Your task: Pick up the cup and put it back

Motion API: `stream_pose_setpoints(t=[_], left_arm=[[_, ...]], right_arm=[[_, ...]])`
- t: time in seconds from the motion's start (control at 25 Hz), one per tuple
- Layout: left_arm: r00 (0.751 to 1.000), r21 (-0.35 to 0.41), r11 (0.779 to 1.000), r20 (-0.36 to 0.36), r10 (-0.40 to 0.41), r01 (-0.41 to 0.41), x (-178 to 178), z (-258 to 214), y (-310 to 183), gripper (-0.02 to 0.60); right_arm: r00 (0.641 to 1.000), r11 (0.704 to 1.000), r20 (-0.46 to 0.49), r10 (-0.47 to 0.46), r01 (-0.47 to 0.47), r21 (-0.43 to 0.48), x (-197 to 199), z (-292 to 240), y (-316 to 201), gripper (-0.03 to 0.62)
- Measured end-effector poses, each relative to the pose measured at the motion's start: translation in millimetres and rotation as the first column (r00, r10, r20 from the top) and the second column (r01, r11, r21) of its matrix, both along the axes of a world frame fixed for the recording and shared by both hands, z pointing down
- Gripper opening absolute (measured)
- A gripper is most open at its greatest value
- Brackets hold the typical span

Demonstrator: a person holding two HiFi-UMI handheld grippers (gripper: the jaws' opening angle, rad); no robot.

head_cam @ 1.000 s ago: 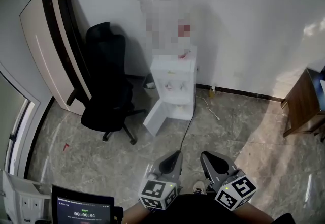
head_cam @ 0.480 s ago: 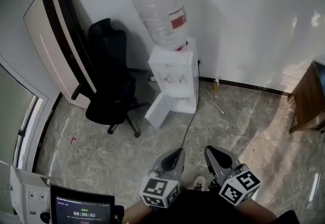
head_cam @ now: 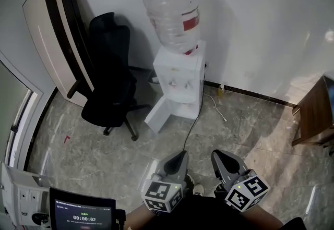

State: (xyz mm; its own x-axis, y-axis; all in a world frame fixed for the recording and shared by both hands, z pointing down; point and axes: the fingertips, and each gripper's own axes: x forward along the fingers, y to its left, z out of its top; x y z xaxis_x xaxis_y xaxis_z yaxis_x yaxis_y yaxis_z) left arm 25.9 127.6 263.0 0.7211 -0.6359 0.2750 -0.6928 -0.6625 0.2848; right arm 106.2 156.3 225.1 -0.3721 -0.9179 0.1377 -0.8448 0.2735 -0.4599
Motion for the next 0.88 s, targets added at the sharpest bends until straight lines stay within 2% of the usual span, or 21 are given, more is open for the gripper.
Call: stream_pose_setpoints(t=[0.16,0.44,0.68,0.88], left_arm=[[0.999,-0.017,1.0,-0.038,-0.024,0.024,0.2,1.4,-60.3,0.003],[0.996,-0.055,0.997,-0.072,-0.058,0.054,-14.2,13.1,-140.2,0.003],[0.991,-0.083,0.989,-0.047,-0.125,0.121,-35.7,22.8,-176.1,0.003],[0.973,-0.111,0.968,-0.03,-0.23,0.225,-53.4,31.0,-194.1,0.003]], right_arm=[[0.999,1.0,-0.05,-0.004,0.004,0.0,3.9,-4.4,-59.8,0.008],[0.994,0.999,-0.098,-0.046,0.046,-0.005,-17.0,-4.5,-146.7,0.008],[0.992,0.994,-0.072,-0.107,0.104,-0.043,-35.8,11.1,-188.2,0.008],[0.98,0.98,-0.063,-0.19,0.186,-0.066,-43.3,18.8,-217.5,0.008]])
